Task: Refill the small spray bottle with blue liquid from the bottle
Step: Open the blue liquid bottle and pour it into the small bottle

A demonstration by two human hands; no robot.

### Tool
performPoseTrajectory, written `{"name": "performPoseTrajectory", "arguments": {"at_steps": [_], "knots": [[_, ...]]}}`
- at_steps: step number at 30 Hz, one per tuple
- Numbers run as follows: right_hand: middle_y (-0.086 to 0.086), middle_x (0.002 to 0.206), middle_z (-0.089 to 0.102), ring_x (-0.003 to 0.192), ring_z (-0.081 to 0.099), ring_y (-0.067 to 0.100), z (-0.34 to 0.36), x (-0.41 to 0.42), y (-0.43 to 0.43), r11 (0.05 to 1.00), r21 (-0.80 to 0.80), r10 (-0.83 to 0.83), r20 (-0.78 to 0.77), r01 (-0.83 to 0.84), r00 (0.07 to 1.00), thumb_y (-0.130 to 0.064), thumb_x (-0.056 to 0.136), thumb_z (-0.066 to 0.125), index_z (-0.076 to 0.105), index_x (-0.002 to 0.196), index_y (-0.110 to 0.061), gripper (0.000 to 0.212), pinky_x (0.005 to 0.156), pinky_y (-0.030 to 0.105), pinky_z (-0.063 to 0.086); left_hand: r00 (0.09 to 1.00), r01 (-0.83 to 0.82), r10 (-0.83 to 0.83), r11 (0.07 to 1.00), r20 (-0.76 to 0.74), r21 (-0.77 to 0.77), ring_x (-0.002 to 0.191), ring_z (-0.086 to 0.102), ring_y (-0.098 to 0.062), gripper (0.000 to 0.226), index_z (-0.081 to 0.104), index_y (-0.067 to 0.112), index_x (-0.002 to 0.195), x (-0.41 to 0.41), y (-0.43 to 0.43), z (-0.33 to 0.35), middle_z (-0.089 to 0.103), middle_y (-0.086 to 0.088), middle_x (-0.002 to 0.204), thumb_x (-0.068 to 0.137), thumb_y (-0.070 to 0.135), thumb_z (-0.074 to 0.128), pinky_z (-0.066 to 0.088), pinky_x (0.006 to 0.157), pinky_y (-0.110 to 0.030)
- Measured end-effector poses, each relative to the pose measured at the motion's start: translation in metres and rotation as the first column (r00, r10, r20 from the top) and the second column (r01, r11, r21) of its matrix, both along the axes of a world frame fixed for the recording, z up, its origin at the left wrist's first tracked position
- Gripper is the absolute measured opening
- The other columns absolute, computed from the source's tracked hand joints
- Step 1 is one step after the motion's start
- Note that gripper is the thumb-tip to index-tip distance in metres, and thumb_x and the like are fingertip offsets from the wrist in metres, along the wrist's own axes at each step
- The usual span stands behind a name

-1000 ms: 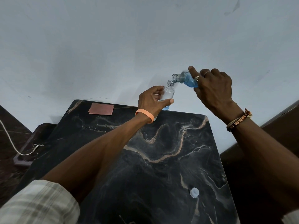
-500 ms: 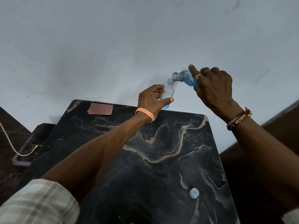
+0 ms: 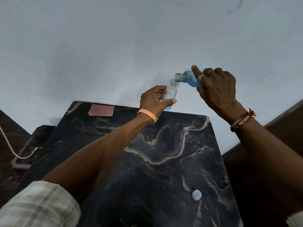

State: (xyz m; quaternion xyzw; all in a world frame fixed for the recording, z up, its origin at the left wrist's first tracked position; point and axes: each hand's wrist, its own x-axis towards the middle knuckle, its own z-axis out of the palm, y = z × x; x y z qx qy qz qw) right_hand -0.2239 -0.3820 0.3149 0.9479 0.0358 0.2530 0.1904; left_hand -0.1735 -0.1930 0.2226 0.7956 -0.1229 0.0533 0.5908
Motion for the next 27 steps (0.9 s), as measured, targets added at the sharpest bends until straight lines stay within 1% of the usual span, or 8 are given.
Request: {"name": "performPoseTrajectory", "arguments": {"at_steps": [4,8,13,17,20,24,25,27], "knots": [[0.02,0.114,0.066,0.089,0.06,0.04,0.0006,-0.0004,-0.0003,1.0,-0.002,-0.004,0.003,0.004,1.0,-0.016,0.094,0.056,0.043,0.148,-0.017,0.056,0.069,0.041,0.042,1.0,-0.003,0.003,1.0,0.005,-0.011,0.092,0.062,-0.009,0.063,0.062,0.015,0.121,-0.0004,-0.0003,-0.0004,0.068,-0.004,0.118,0.068,0.039,0.084,0.05,0.078,-0.013],[0.019,0.115,0.065,0.09,0.059,0.039,0.0016,-0.0001,0.0002,1.0,-0.01,-0.008,0.001,0.008,1.0,-0.016,0.095,0.056,0.042,0.149,-0.017,0.056,0.069,0.041,0.042,1.0,-0.003,0.003,1.0,0.003,-0.009,0.092,0.062,-0.008,0.063,0.062,0.016,0.122,0.0005,-0.0001,-0.0008,0.068,-0.003,0.118,0.067,0.04,0.084,0.047,0.073,-0.007],[0.02,0.113,0.066,0.088,0.06,0.04,0.0016,-0.0014,0.0015,1.0,-0.008,0.0,0.004,0.0,1.0,-0.016,0.094,0.058,0.044,0.148,-0.016,0.056,0.068,0.039,0.043,1.0,-0.006,0.006,1.0,0.008,0.001,0.098,0.064,-0.012,0.064,0.062,0.015,0.123,0.0006,0.0003,-0.0014,0.067,-0.004,0.12,0.069,0.04,0.083,0.049,0.078,-0.014],[0.019,0.112,0.066,0.087,0.06,0.039,0.0023,-0.001,0.0026,1.0,-0.019,-0.001,0.007,0.001,1.0,-0.014,0.094,0.055,0.043,0.148,-0.017,0.056,0.067,0.039,0.042,1.0,-0.007,0.007,1.0,0.002,-0.001,0.096,0.062,-0.009,0.064,0.061,0.016,0.123,0.0007,0.001,-0.0012,0.067,-0.003,0.121,0.069,0.041,0.083,0.046,0.075,-0.009],[0.02,0.11,0.066,0.086,0.059,0.04,0.0023,-0.0009,0.0027,1.0,-0.013,0.003,0.006,-0.003,1.0,-0.014,0.094,0.055,0.043,0.148,-0.016,0.056,0.067,0.04,0.042,1.0,-0.01,0.01,1.0,0.008,0.006,0.098,0.063,-0.01,0.064,0.061,0.015,0.124,0.0007,0.0016,-0.0014,0.067,-0.003,0.121,0.069,0.041,0.083,0.047,0.076,-0.012],[0.02,0.109,0.067,0.086,0.059,0.04,0.0028,-0.0013,0.004,1.0,-0.01,0.011,0.006,-0.011,1.0,-0.013,0.093,0.056,0.045,0.147,-0.016,0.056,0.066,0.041,0.041,1.0,-0.007,0.007,1.0,0.014,0.002,0.103,0.066,-0.018,0.063,0.062,0.014,0.124,0.0007,0.0024,-0.0015,0.067,-0.004,0.122,0.07,0.04,0.083,0.051,0.082,-0.02],[0.02,0.11,0.067,0.087,0.059,0.04,0.0027,-0.0012,0.0043,1.0,-0.011,0.009,0.003,-0.009,1.0,-0.013,0.093,0.055,0.044,0.148,-0.016,0.056,0.066,0.041,0.041,1.0,-0.006,0.006,1.0,0.014,0.001,0.102,0.066,-0.017,0.063,0.062,0.015,0.123,0.0009,0.0028,-0.0018,0.067,-0.003,0.122,0.07,0.04,0.083,0.051,0.082,-0.019],[0.019,0.111,0.066,0.088,0.059,0.039,0.0028,-0.0017,0.0045,1.0,-0.016,0.006,0.001,-0.006,1.0,-0.014,0.094,0.054,0.043,0.148,-0.017,0.056,0.067,0.041,0.041,1.0,-0.008,0.008,1.0,0.015,-0.002,0.099,0.065,-0.013,0.062,0.062,0.015,0.122,0.0005,0.0033,-0.002,0.067,-0.003,0.121,0.069,0.04,0.083,0.048,0.077,-0.011]]}}
